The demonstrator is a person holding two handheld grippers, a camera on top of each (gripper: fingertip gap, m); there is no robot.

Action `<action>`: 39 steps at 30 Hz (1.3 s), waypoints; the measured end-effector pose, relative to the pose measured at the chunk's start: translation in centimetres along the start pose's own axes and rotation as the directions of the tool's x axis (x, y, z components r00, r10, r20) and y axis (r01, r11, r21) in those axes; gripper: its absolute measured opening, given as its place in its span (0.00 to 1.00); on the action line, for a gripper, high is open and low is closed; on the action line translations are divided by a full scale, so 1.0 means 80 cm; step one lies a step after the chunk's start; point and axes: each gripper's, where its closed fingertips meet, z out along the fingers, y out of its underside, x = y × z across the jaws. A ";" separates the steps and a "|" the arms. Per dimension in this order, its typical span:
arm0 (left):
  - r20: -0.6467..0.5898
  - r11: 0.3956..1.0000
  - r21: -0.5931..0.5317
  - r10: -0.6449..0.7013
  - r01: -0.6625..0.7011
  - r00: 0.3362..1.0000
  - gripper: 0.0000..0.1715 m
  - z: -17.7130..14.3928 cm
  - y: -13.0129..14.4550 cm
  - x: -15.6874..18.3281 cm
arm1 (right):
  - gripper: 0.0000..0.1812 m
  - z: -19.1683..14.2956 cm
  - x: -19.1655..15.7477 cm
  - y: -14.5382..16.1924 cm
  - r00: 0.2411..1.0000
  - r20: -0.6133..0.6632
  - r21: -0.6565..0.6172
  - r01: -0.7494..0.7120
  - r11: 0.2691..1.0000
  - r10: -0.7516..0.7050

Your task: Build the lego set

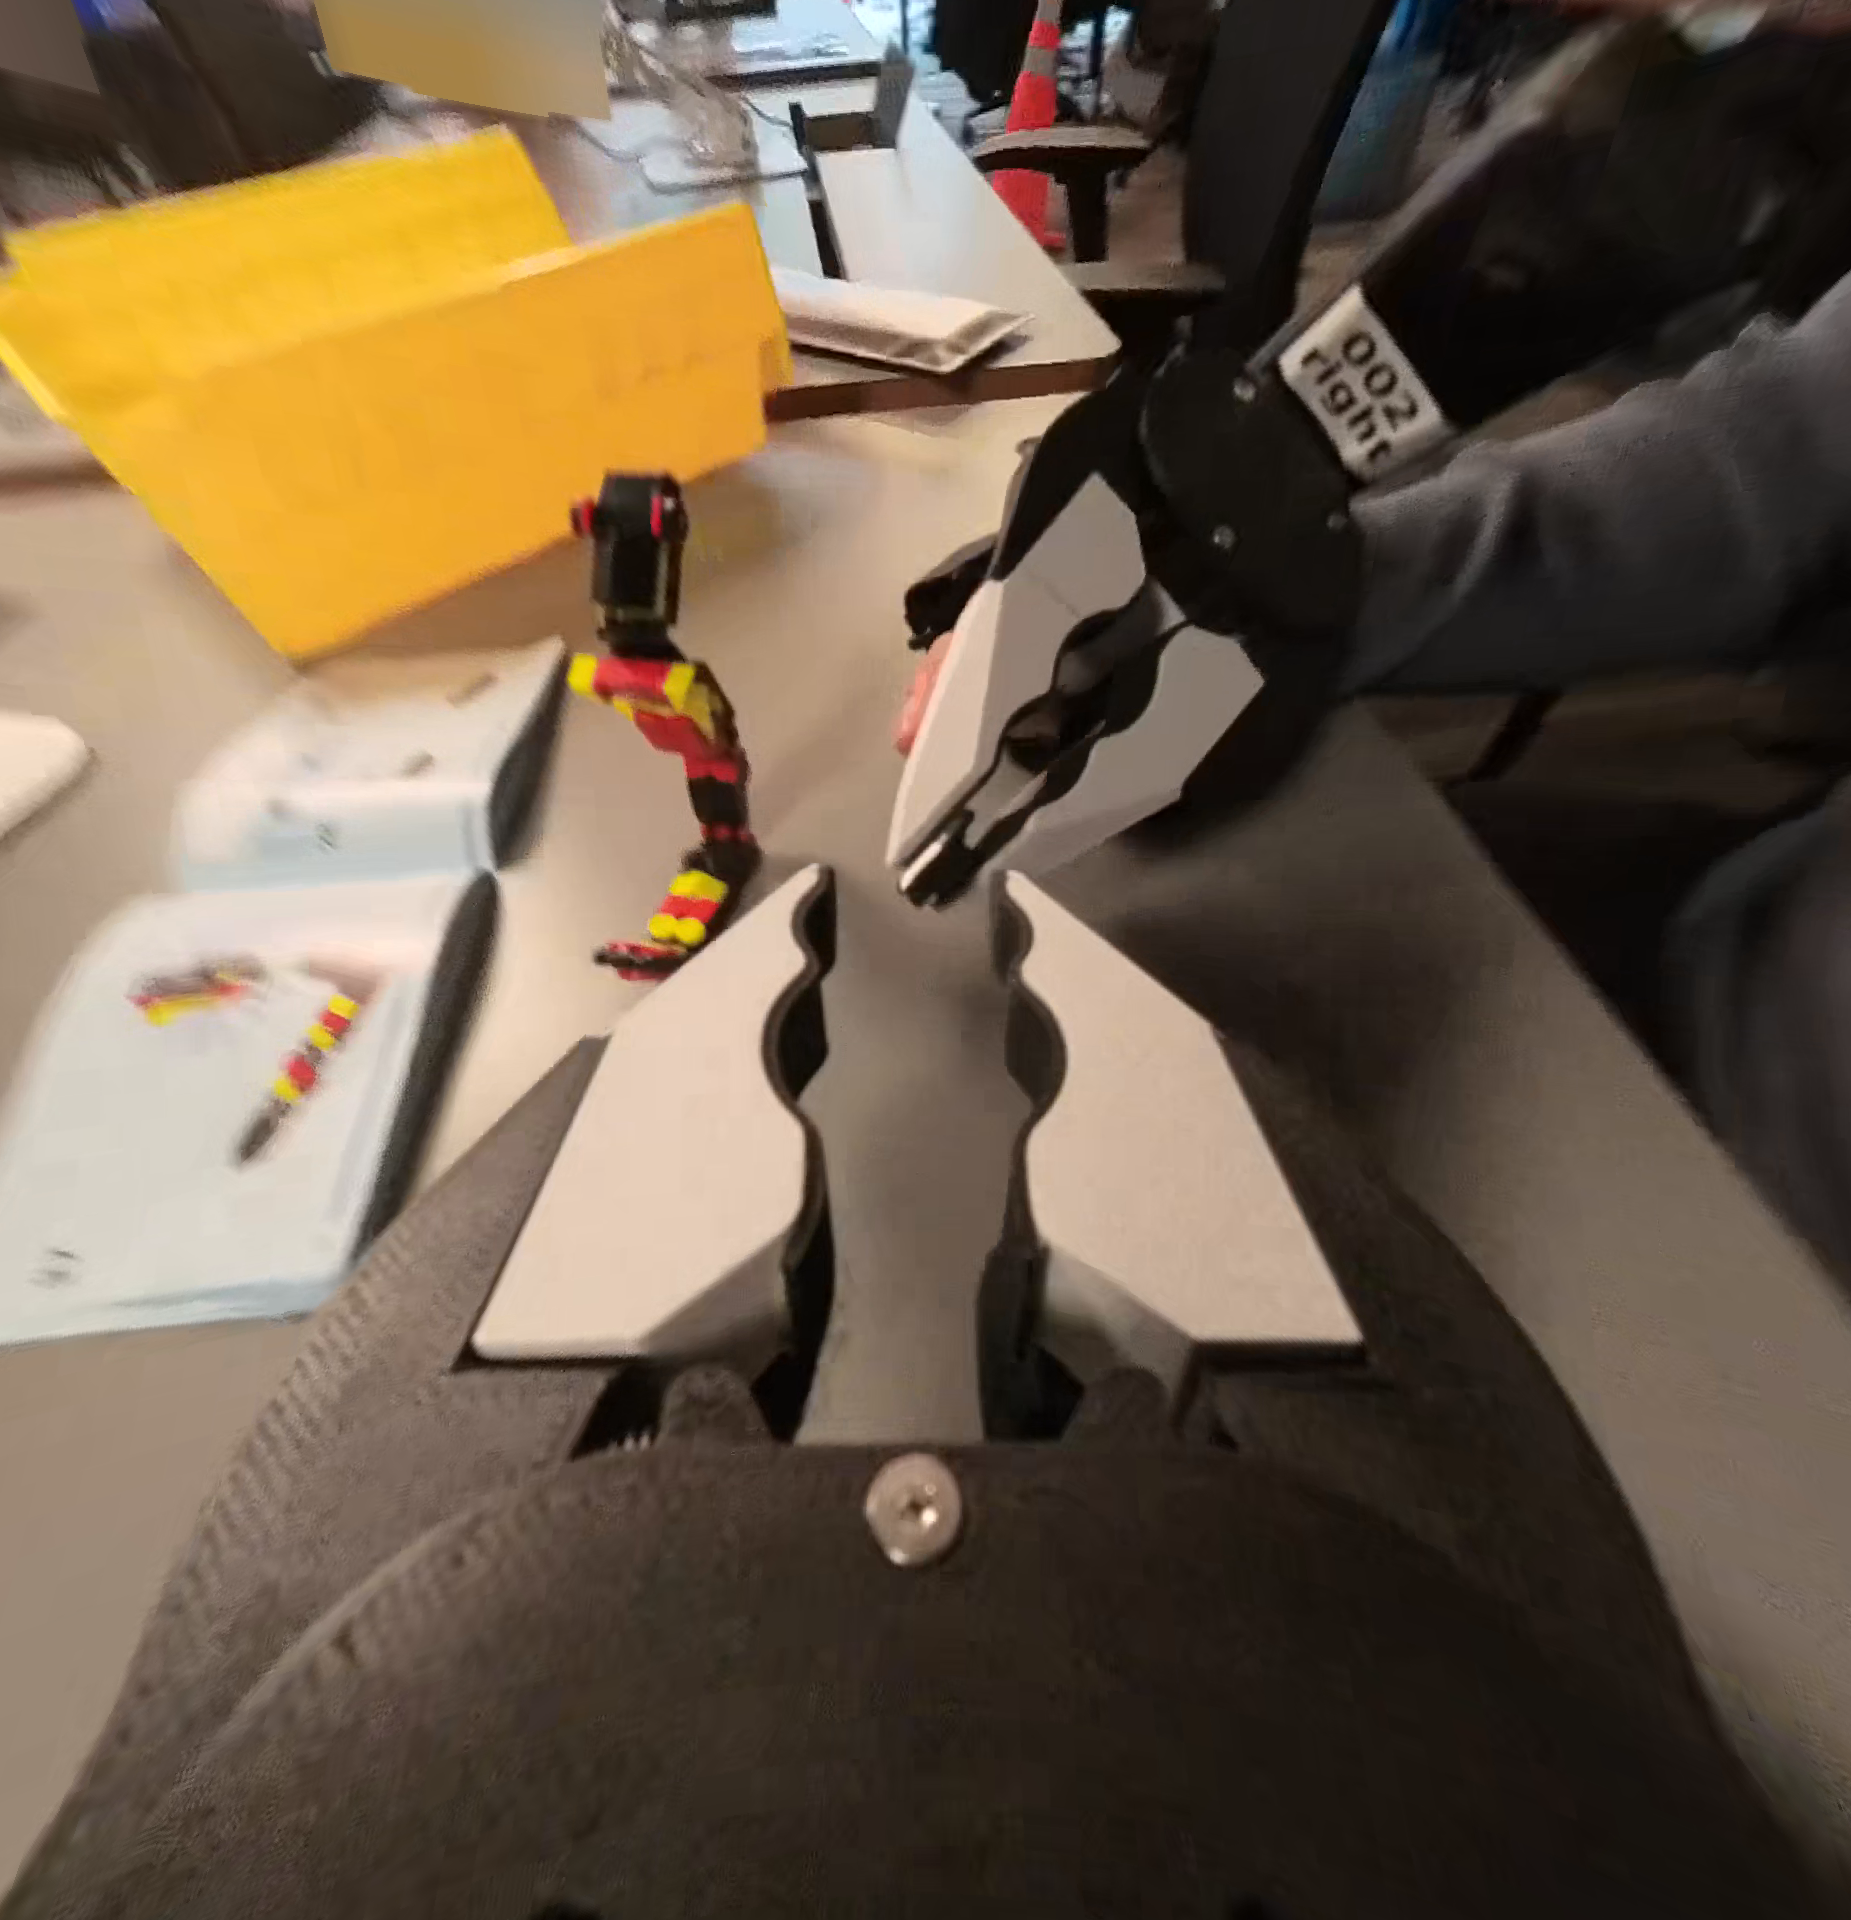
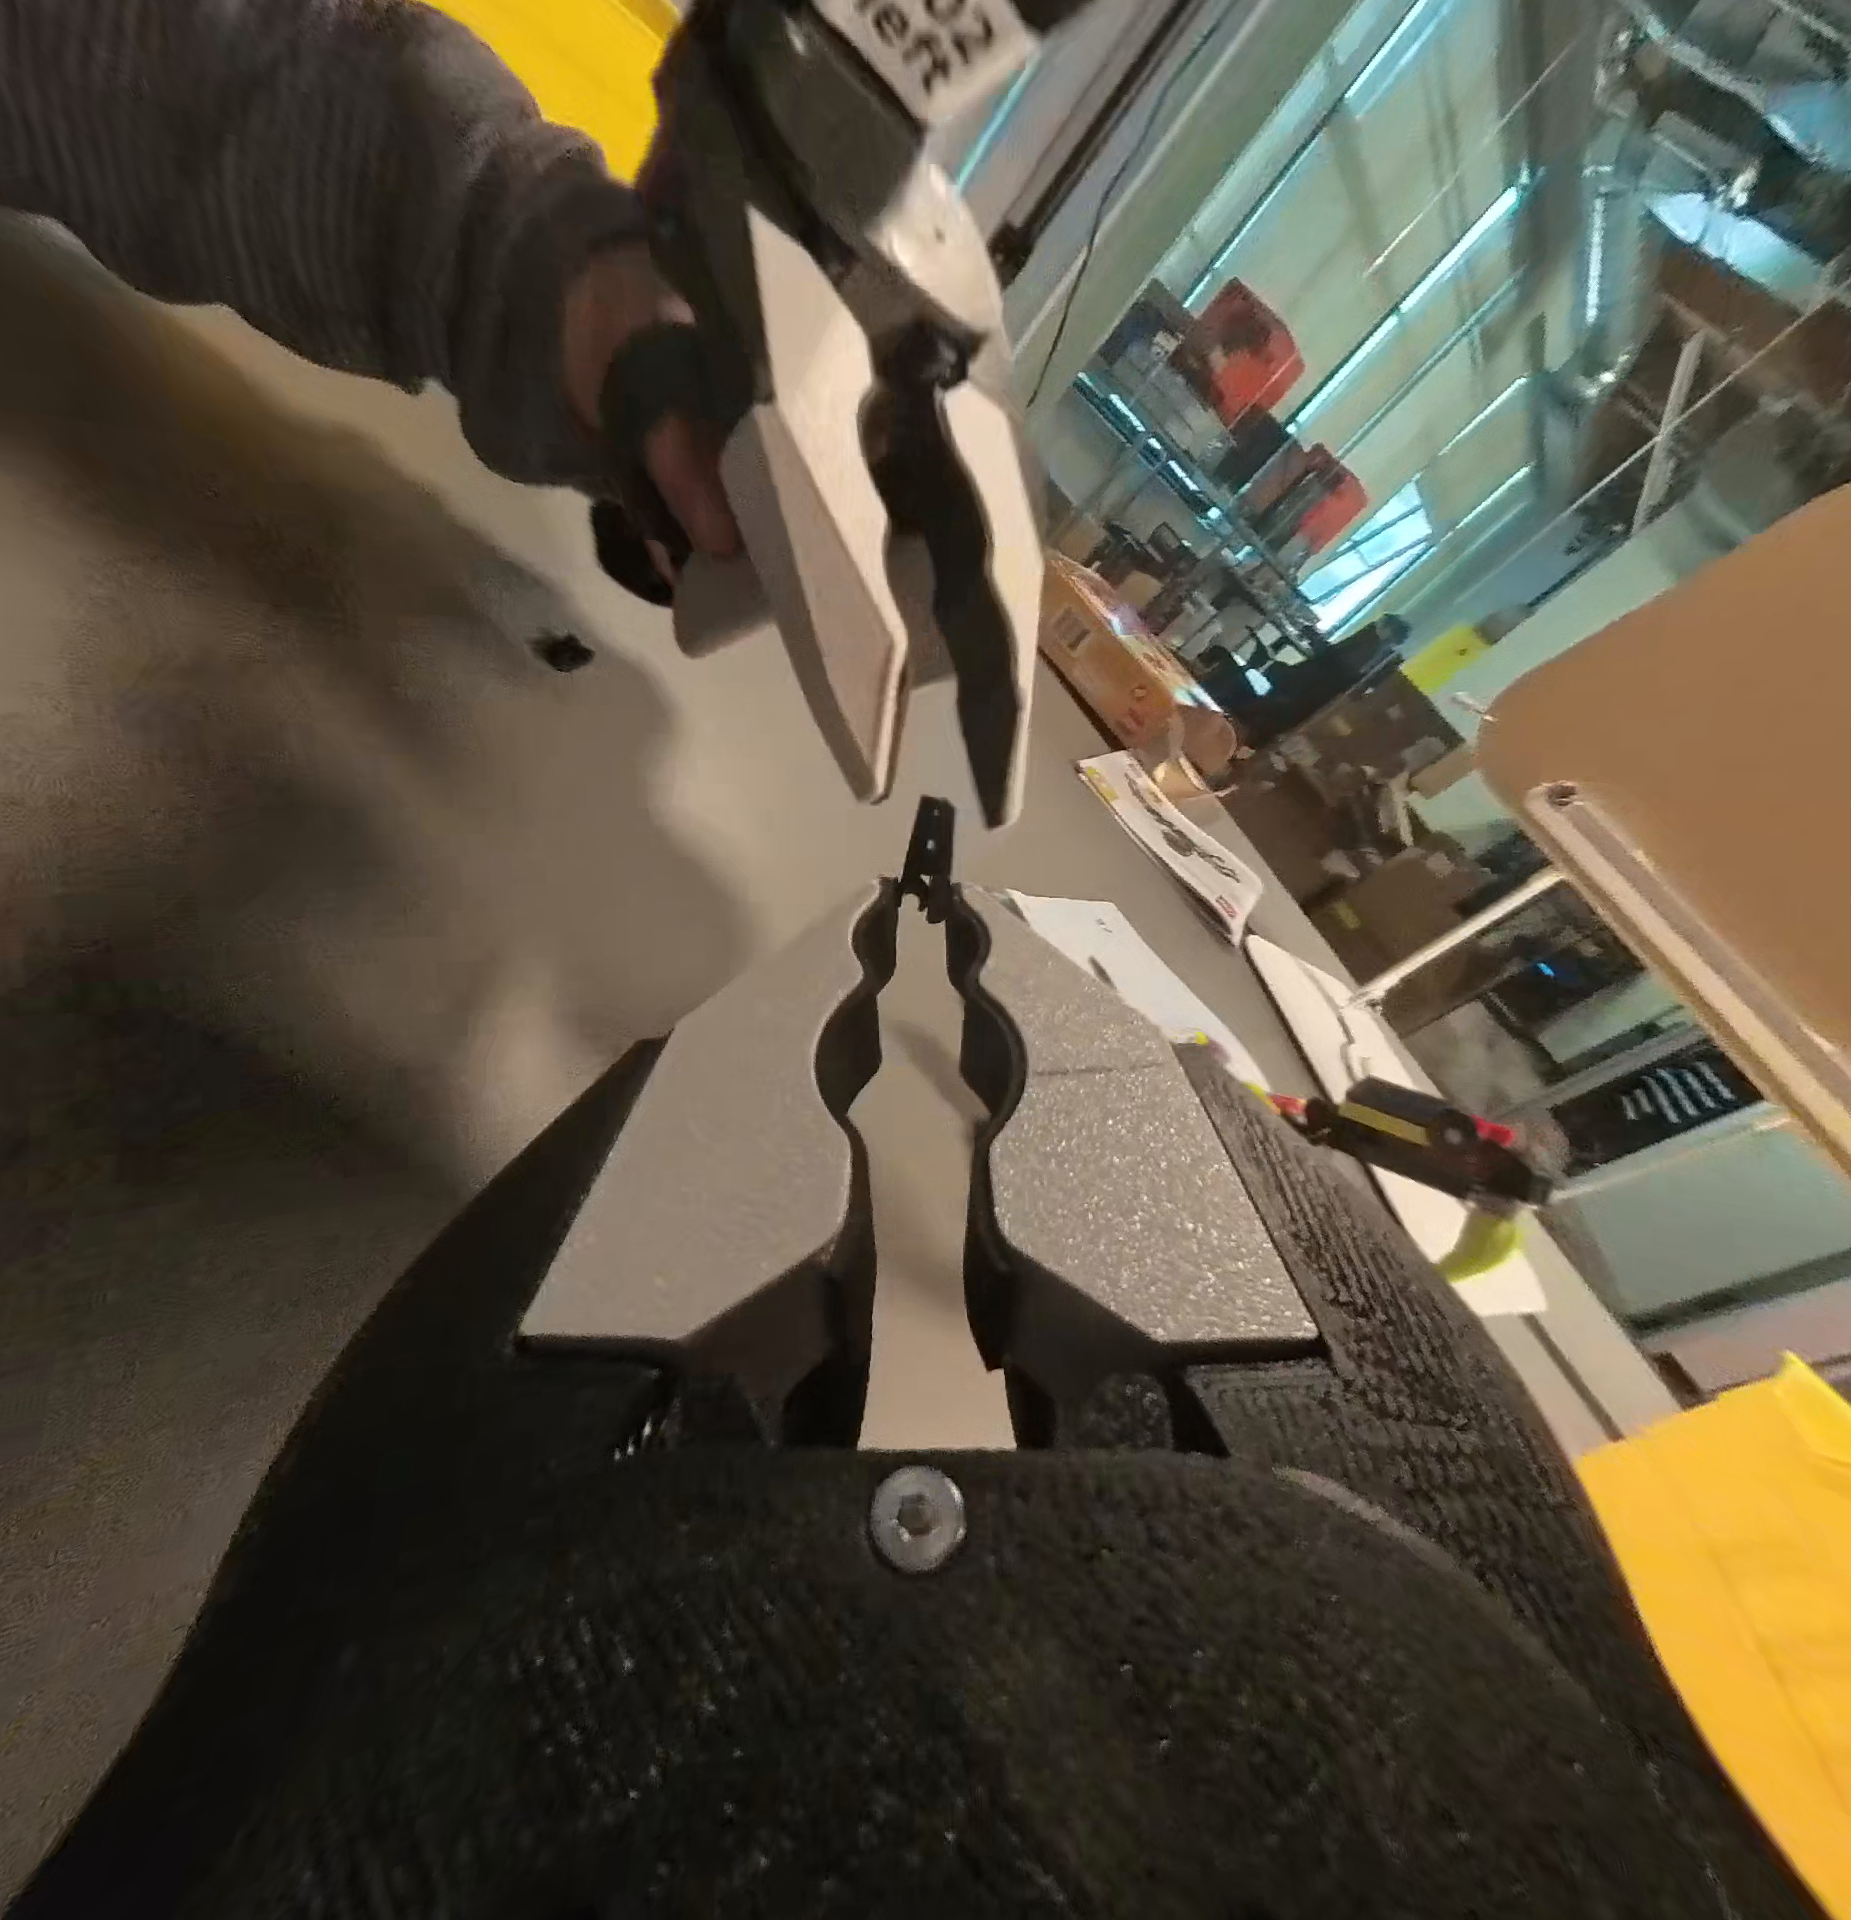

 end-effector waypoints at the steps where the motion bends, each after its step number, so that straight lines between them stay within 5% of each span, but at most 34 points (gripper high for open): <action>1: 0.034 0.997 0.003 0.072 -0.072 0.997 0.15 0.001 -0.003 0.001 | 0.04 0.001 -0.002 0.001 1.000 0.016 -0.004 -0.004 1.000 0.004; 5: 0.050 0.979 -0.047 0.200 -0.197 0.979 0.12 0.007 -0.001 0.009 | 0.04 0.003 -0.010 0.003 0.998 0.057 -0.021 0.007 1.000 -0.006; 25: -0.040 0.982 -0.134 0.129 -0.133 0.991 0.04 0.010 0.028 0.014 | 0.04 0.003 -0.022 0.004 0.980 0.185 -0.038 -0.067 0.997 0.073; 31: -0.042 0.964 -0.015 -0.265 0.264 0.963 0.03 0.007 0.016 -0.013 | 0.12 -0.007 0.017 -0.008 0.996 -0.034 0.062 -0.081 0.995 0.084; 34: -0.170 0.857 0.067 -0.495 0.512 0.852 0.03 0.000 0.005 -0.019 | 0.12 -0.017 0.033 -0.008 0.988 -0.147 0.092 -0.035 0.995 0.048; 39: -0.276 0.680 0.115 -0.679 0.724 0.681 0.03 -0.010 0.003 -0.036 | 0.12 -0.025 0.051 -0.008 0.971 -0.228 0.112 -0.046 0.993 0.071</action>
